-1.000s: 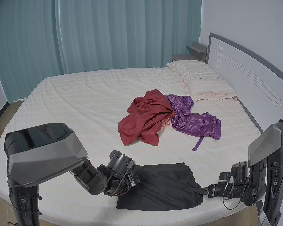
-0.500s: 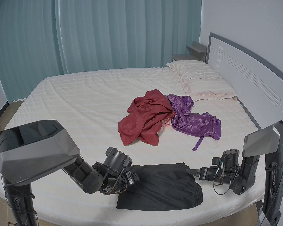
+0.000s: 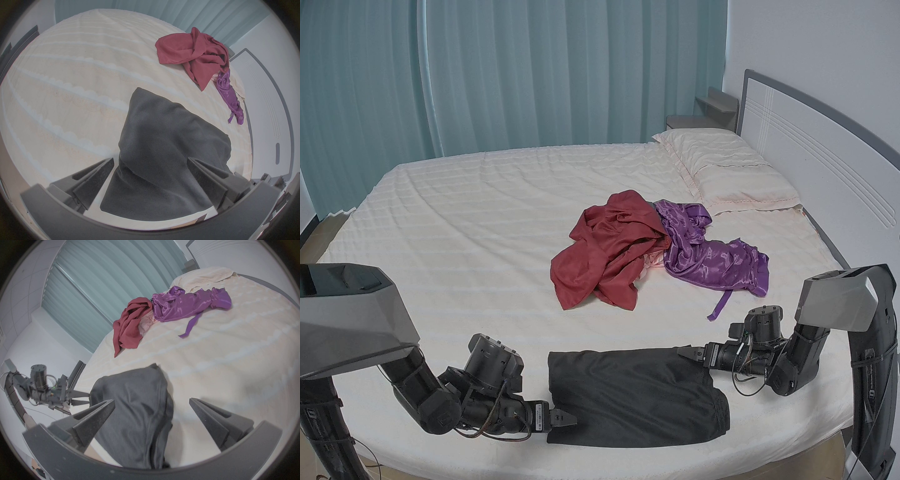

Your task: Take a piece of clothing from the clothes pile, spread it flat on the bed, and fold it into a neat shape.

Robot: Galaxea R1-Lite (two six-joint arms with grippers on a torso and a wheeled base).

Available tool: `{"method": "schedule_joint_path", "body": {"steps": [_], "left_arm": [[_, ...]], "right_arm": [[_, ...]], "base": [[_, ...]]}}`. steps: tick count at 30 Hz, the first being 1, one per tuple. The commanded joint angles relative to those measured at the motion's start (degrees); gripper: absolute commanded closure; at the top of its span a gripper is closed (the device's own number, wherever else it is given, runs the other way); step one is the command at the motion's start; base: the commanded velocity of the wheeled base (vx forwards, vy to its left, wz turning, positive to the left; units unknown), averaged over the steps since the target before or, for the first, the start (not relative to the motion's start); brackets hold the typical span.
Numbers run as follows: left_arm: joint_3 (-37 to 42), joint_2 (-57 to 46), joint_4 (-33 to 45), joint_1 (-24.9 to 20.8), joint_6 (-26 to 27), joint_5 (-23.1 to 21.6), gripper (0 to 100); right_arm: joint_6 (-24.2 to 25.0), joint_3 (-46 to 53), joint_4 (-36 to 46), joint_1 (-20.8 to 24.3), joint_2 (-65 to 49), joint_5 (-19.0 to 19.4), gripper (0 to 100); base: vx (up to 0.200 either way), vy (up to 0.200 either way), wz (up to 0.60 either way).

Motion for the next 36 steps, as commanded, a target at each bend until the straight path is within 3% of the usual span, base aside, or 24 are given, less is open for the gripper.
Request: {"method": "schedule_joint_path", "body": {"steps": [1, 8, 12, 16, 27, 28, 36], "left_arm": [[4.0, 3.5, -4.5, 0.5, 4.5, -0.3, 0], [6.1, 9.9, -17.4, -0.7, 10.3, -0.1, 0], [8.3, 13.7, -24.8, -1.3, 14.0, 3.4, 0], [9.8, 15.7, -29.9, -1.9, 16.9, 3.8, 0], [8.6, 16.0, -30.1, -3.6, 16.5, 3.8, 0], [8.7, 16.0, -30.2, -3.6, 16.5, 3.8, 100], [9.7, 16.0, -30.4, -3.7, 16.1, 3.6, 100]], "right_arm": [[1.7, -2.0, 0.5, 0.8, 0.7, 0.1, 0], [3.3, -2.5, 0.7, 1.3, 0.3, -0.3, 0], [3.4, -2.5, 0.7, 1.3, 0.3, -0.3, 0], [3.4, -2.5, 0.6, 1.3, 0.3, -0.3, 0], [3.4, -2.5, 0.2, 1.3, 0.3, -0.4, 0], [3.4, -2.5, 0.1, 1.3, 0.3, -0.4, 0], [3.4, -2.6, 0.2, 1.2, 0.3, -0.4, 0]], "base": [[0.0, 0.0, 0.0], [0.0, 0.0, 0.0], [0.0, 0.0, 0.0], [0.0, 0.0, 0.0], [0.0, 0.0, 0.0], [0.0, 0.0, 0.0], [0.0, 0.0, 0.0]]}}
